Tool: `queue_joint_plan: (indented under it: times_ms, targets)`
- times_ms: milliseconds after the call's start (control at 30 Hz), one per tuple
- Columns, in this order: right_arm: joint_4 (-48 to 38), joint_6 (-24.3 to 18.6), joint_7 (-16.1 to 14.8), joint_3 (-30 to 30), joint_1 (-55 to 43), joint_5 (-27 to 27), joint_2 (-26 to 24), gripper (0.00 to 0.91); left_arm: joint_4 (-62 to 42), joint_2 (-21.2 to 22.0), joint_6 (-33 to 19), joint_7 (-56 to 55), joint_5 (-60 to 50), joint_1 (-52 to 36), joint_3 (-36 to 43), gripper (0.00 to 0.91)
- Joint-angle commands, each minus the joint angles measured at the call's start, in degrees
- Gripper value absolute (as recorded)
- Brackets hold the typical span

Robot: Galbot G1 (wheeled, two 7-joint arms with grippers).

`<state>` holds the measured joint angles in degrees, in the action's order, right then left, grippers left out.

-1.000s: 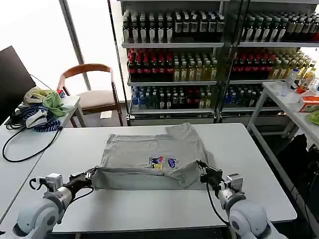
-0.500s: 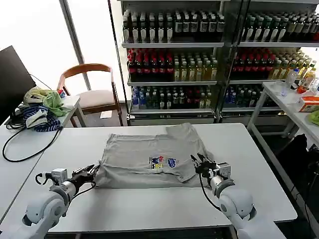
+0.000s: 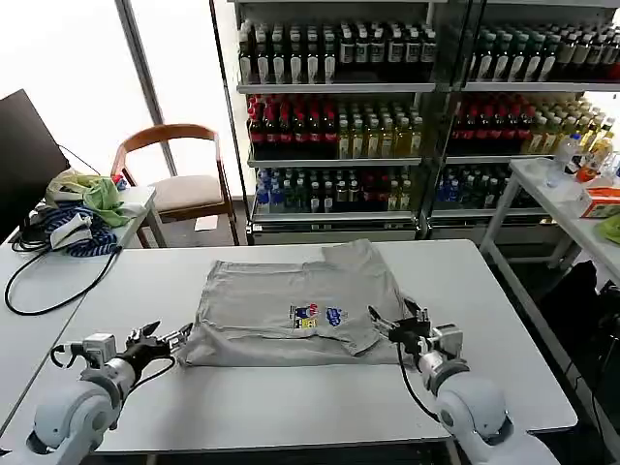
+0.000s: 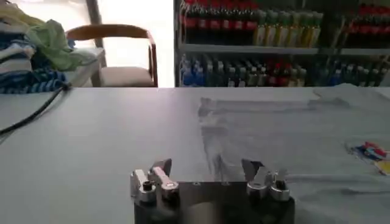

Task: Fold and organize the clothes.

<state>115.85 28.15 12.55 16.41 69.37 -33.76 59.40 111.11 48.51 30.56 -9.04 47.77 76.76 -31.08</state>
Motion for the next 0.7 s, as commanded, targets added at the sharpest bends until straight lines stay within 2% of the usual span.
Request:
queue_joint_plan:
  times_ms: [33,433,533,600,633,667,700]
  targets:
    - [4.93,1.14,1.59,3.40,8.92,0.64,-0.75,0.907,3.03,4.03,-0.26,0.77,-2.66,7.27,-2.75,0.907]
    - [2.35,2.62,3.14,2.26,8.85,0.02,0.00,0.907,1.58,5.16,-1.08,0.97,-2.65,6.99,-1.44,0.907]
    - [1.84,2.68,3.51,2.29,8.83,-0.46,0.02,0.806,1.34,5.29,-1.18,1.20,-2.68,6.92,-1.21,0.907]
    - [1.65,2.93,3.73,2.30,8.86,-0.89,-0.01,0.776,1.32,5.37,-1.16,1.35,-2.67,6.91,-1.12,0.907]
    - [1.57,2.91,3.63,2.23,8.91,-0.90,-0.08,0.756,1.29,5.38,-1.16,1.46,-2.68,6.91,-1.07,0.867]
    - [1.47,2.85,3.55,2.12,9.02,-0.84,-0.10,0.524,1.25,5.41,-1.16,1.41,-2.68,6.90,-1.05,0.776]
    - [1.43,2.85,3.72,2.06,9.10,-0.79,-0.05,0.363,1.21,5.46,-1.20,1.55,-2.65,6.86,-1.01,0.695]
